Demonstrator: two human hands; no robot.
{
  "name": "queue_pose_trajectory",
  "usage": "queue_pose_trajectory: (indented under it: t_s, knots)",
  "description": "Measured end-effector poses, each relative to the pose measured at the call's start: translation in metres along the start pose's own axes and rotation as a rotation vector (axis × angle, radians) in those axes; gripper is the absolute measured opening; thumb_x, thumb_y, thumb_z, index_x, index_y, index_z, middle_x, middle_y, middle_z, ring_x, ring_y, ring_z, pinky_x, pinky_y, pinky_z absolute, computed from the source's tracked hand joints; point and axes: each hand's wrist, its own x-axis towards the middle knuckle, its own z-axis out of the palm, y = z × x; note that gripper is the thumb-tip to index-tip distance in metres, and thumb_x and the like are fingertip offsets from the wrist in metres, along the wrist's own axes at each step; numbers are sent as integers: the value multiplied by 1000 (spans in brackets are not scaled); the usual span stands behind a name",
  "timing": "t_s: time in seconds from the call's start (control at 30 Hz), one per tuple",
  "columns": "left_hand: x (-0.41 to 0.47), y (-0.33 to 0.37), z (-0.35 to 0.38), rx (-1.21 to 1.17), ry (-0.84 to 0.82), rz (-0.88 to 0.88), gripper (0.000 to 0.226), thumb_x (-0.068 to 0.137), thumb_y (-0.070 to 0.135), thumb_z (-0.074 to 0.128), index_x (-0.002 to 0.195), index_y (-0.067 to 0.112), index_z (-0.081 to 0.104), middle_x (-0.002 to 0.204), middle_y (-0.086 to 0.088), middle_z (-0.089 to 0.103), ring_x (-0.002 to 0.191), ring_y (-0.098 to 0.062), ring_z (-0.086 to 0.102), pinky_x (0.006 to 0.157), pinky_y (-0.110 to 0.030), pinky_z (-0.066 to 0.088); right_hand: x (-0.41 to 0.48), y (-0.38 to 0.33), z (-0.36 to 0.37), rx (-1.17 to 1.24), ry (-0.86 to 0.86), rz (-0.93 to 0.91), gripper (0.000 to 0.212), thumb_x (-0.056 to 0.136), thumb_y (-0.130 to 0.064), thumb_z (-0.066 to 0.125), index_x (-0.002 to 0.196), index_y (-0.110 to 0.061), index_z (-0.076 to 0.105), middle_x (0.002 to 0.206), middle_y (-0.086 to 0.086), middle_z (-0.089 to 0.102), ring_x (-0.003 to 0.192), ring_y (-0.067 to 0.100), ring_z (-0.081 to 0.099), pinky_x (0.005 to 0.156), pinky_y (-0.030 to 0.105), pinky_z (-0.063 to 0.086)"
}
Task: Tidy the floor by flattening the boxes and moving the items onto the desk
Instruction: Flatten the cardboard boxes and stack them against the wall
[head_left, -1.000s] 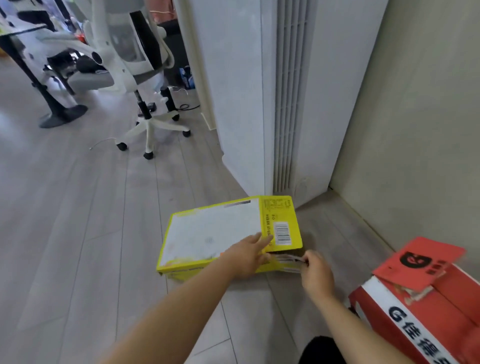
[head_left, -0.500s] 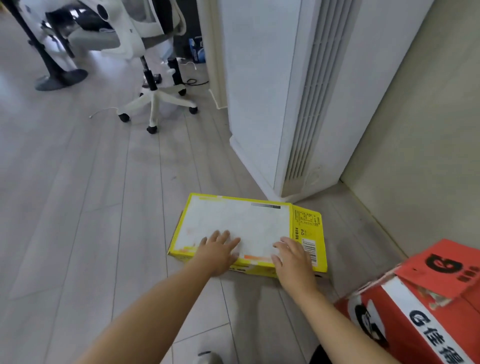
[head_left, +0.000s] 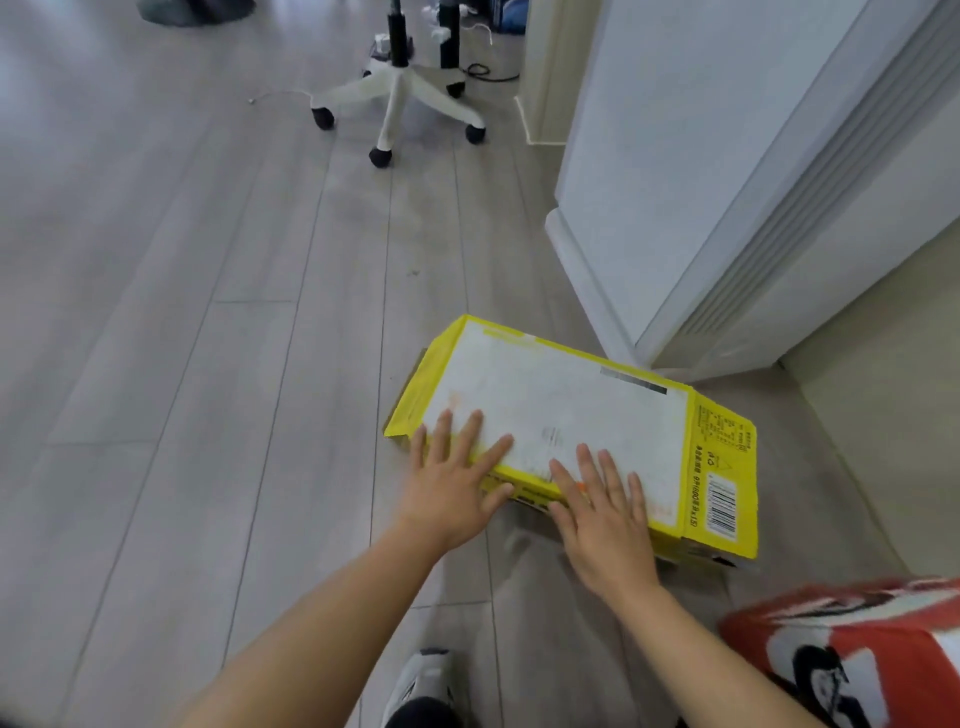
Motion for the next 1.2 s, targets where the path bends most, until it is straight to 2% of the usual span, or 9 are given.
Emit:
queue_pose_trajectory:
  t_s: [0.1, 0.2, 0.37, 0.47, 0.7, 0.8, 0.9, 1.07, 1.2]
  knots:
    - [-16, -16, 5, -31, 73, 55, 59, 95, 69, 30, 151, 48, 31, 165, 4, 22, 151, -33, 18, 118, -55, 17, -15, -14, -2, -6, -26, 29, 57, 96, -61, 26, 147, -38, 37, 161, 1, 24, 149, 27, 17, 117, 55, 15]
    - [-34, -42, 10, -155, 238, -43, 47, 98, 51, 44, 140, 32, 54, 152, -2, 46, 137, -32, 42, 109, -46, 39, -10, -23, -3, -26, -2, 59, 59, 92, -62, 31, 138, -31, 50, 155, 6, 36, 144, 34, 27, 113, 60, 21]
    - [-39, -73, 37, -292, 314, -178, 40, 99, 41, 44, 120, 13, 64, 121, -4, 60, 107, -30, 55, 96, -36, 44, 25, -14, -2, -61, 34, 92, 60, 92, -64, 25, 142, -34, 42, 159, 2, 27, 149, 29, 14, 115, 61, 14]
    - [-18, -80, 50, -451, 223, -198, 46, 100, 42, 41, 129, 13, 61, 127, -2, 61, 114, -26, 56, 96, -39, 50, 52, -1, -1, -60, 54, 100, 62, 93, -66, 17, 145, -37, 35, 162, -3, 18, 151, 23, 5, 118, 58, 8]
    - [37, -85, 68, -636, 233, -167, 52, 104, 30, 48, 153, 19, 38, 154, 1, 41, 139, -17, 39, 109, -19, 25, 92, 27, 12, -59, 149, 89, 63, 92, -67, 21, 143, -33, 37, 160, -4, 23, 150, 23, 12, 117, 56, 12]
    - [55, -84, 68, -754, 204, -153, 53, 105, 37, 42, 155, 21, 34, 156, 5, 37, 143, -11, 33, 116, -23, 24, 107, 37, 15, -56, 159, 93, 65, 92, -68, 18, 144, -34, 35, 160, -5, 22, 150, 23, 11, 117, 56, 13]
    - [78, -81, 55, -1068, 155, -142, 47, 105, 39, 35, 148, 25, 43, 150, 9, 46, 138, -3, 39, 116, -31, 32, 112, 40, 19, -51, 185, 83, 64, 92, -67, 21, 143, -32, 38, 160, -4, 25, 149, 24, 14, 116, 56, 14]
    - [112, -96, 40, -1244, 30, -139, 37, 95, 22, 39, 127, 38, 52, 135, 22, 49, 122, 20, 41, 99, -9, 32, 111, 40, 20, -60, 177, 94, 64, 92, -67, 22, 143, -33, 38, 160, -4, 25, 150, 23, 13, 117, 55, 12]
    - [125, -107, 37, -1389, -132, -206, 55, 85, 25, 44, 139, 21, 52, 149, 4, 47, 136, -14, 42, 116, -38, 32, 112, 39, 19, -50, 194, 87, 63, 91, -66, 24, 142, -32, 40, 159, -4, 27, 149, 23, 16, 116, 55, 14]
